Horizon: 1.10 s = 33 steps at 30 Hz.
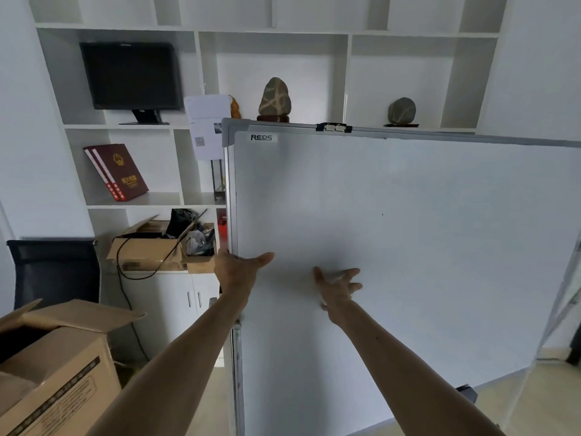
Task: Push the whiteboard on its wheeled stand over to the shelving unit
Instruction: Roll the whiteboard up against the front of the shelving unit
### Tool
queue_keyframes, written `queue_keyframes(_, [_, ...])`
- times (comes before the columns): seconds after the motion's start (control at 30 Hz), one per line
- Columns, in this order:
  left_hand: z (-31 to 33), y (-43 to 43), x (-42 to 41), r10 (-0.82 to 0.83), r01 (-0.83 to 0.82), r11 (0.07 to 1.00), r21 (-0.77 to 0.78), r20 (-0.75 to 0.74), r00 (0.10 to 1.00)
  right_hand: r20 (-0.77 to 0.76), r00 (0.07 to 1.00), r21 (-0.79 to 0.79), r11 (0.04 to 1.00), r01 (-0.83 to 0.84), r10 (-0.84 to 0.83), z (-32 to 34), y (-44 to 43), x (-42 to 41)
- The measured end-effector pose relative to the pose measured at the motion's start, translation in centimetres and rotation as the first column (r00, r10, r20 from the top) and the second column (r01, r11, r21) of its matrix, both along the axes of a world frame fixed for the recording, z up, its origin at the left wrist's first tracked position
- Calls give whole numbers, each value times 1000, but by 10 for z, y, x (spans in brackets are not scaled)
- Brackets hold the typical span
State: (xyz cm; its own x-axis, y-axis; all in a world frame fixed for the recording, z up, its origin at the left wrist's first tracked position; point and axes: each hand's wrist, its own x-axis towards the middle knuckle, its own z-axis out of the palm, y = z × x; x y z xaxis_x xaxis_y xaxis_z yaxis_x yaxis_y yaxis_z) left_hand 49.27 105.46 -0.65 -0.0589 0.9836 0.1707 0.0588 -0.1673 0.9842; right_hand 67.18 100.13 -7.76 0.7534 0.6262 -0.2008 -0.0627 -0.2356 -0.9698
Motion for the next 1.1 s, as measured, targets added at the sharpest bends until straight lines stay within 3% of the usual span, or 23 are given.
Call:
queue_keyframes(0.13, [-2, 27, 17, -4, 4, 1000, 28, 1, 1000, 52, 999, -101, 995, 8, -3, 4, 24, 15])
queue_keyframes(0.3, [-2, 61, 38, -14, 14, 1000, 2, -20, 1000, 14, 996, -11, 997, 83, -83, 7, 51, 32])
queue_keyframes(1.1, [-4, 210, 135, -77, 77, 997, -9, -13, 997, -25, 994, -35, 994, 103, -104, 7, 197, 125])
